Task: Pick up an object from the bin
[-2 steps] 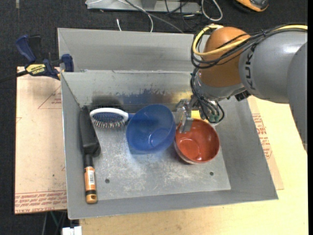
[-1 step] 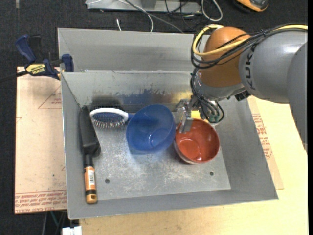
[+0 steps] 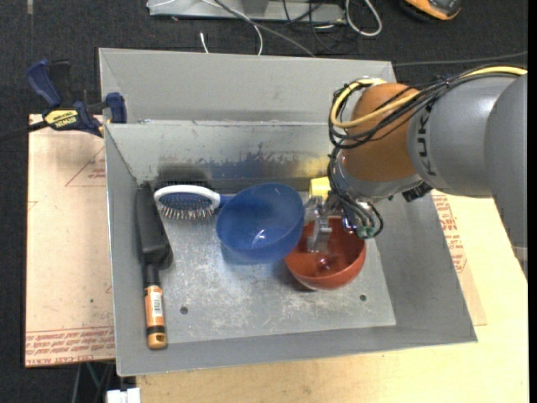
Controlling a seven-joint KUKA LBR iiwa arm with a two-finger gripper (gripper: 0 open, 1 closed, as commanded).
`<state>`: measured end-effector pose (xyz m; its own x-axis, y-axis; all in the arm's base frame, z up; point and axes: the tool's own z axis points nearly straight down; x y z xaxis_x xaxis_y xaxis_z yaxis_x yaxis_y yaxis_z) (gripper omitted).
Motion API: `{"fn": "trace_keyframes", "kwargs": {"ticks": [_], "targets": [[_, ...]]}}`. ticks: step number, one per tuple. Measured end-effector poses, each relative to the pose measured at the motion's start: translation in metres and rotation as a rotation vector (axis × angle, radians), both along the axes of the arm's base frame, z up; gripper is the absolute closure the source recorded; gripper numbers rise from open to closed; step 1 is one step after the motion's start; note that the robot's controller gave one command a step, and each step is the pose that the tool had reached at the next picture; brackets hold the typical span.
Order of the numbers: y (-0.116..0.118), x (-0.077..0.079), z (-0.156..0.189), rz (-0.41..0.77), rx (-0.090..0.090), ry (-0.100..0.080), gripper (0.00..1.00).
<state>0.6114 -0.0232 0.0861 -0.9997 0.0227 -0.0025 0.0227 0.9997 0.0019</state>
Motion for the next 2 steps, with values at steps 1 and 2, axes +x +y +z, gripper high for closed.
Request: {"fn": "trace_keyframes", "kwargs": {"ticks": [1,2], "targets": [[0.0007,0.0108,-0.0159,-0.111,0.002,-0.013,0.0],[0.0005,0.0121,-0.0142,-0.112,0.002,-0.016,1.0]]}}
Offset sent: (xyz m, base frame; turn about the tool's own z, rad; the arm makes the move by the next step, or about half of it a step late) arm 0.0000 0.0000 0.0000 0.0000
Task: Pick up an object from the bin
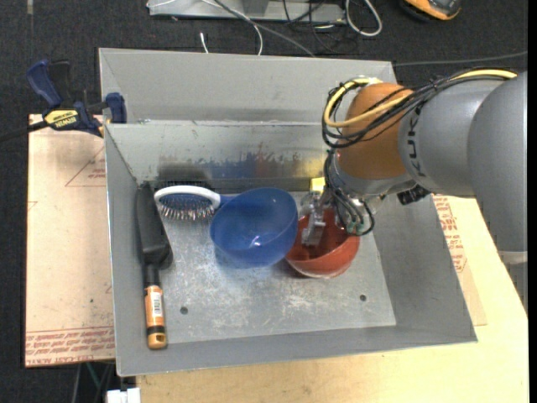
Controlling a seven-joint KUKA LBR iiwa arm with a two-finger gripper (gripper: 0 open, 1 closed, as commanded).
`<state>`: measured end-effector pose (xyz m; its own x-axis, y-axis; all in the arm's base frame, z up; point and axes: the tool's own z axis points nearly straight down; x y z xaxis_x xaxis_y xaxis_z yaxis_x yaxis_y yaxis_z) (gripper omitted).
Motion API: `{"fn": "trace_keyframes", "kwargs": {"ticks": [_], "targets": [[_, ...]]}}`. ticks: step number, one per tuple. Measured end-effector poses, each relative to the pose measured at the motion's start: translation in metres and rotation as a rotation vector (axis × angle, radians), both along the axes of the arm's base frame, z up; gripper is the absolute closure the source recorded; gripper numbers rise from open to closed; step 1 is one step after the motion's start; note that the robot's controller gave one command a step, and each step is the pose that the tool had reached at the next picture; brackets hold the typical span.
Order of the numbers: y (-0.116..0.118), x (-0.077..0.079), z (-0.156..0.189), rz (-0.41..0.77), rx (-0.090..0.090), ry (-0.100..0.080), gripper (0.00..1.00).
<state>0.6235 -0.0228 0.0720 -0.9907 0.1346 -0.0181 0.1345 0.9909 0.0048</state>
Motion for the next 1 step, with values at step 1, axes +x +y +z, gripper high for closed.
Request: {"fn": "trace_keyframes", "kwargs": {"ticks": [1], "targets": [[0.0001,0.0,0.0,0.0,0.0,0.0,1.0]]}}
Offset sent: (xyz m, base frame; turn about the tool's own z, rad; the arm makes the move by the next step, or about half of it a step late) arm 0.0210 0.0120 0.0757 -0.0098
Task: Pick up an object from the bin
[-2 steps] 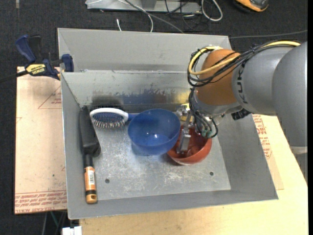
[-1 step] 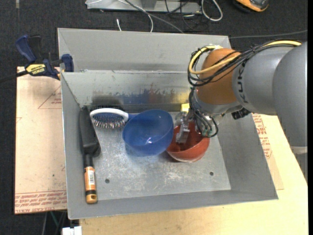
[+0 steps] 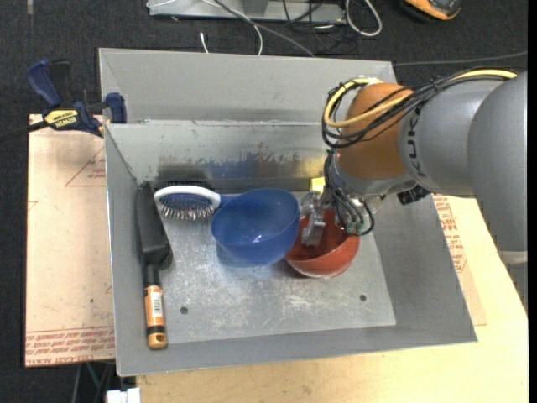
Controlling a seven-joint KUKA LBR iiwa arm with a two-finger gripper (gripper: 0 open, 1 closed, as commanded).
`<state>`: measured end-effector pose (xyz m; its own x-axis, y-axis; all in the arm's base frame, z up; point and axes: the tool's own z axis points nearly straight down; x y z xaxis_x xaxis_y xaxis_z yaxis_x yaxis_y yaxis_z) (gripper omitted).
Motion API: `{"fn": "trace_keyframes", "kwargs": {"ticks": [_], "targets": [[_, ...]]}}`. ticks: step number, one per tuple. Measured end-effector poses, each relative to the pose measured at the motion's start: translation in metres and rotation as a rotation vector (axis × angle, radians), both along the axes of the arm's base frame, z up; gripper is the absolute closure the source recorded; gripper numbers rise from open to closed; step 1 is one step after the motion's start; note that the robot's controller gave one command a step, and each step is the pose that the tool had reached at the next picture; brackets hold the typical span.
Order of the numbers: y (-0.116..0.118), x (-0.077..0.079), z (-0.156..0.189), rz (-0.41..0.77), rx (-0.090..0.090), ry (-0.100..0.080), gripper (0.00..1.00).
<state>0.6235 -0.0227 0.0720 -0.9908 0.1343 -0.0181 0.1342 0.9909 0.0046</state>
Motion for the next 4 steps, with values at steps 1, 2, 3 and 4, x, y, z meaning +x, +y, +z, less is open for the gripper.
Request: {"fn": "trace_keyframes", "kwargs": {"ticks": [1,2,3,4], "targets": [[0.013,0.024,0.081,0.012,0.0,-0.012,1.0],[-0.012,-0.019,0.128,-0.003,0.0,0.005,1.0],[0.005,0.013,0.074,0.041,0.003,-0.005,1.0],[0.008,-0.002,0.036,0.117,-0.002,-0.009,1.0]]}}
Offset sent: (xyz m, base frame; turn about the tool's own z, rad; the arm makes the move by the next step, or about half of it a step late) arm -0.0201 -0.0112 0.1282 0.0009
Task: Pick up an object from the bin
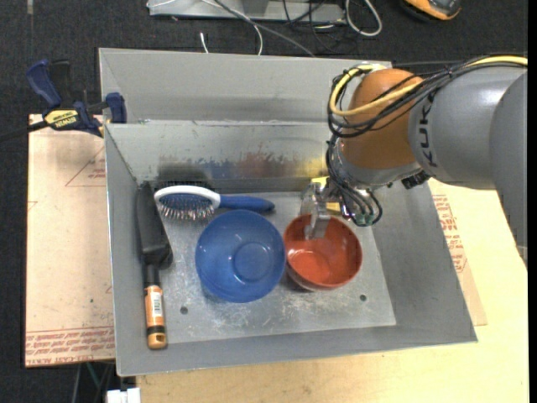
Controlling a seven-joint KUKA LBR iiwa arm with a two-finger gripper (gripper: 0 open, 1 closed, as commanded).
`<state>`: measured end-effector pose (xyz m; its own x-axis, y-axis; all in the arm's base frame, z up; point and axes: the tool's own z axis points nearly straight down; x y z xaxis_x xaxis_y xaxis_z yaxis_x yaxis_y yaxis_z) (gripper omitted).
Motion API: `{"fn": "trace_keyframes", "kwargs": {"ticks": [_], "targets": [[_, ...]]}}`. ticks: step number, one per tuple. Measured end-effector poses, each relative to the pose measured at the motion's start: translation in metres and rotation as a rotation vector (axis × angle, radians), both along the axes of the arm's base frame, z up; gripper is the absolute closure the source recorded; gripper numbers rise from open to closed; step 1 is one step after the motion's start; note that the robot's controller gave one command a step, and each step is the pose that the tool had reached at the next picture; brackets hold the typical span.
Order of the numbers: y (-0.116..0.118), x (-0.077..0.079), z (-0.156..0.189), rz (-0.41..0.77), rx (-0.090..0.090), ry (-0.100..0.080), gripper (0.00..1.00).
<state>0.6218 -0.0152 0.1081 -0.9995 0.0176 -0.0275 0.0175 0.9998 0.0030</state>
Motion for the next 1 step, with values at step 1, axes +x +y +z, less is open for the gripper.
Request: {"fn": "trace_keyframes", "kwargs": {"ticks": [1], "targets": [[-0.0047,0.0097,0.0956,-0.027,0.002,0.003,1.0]]}}
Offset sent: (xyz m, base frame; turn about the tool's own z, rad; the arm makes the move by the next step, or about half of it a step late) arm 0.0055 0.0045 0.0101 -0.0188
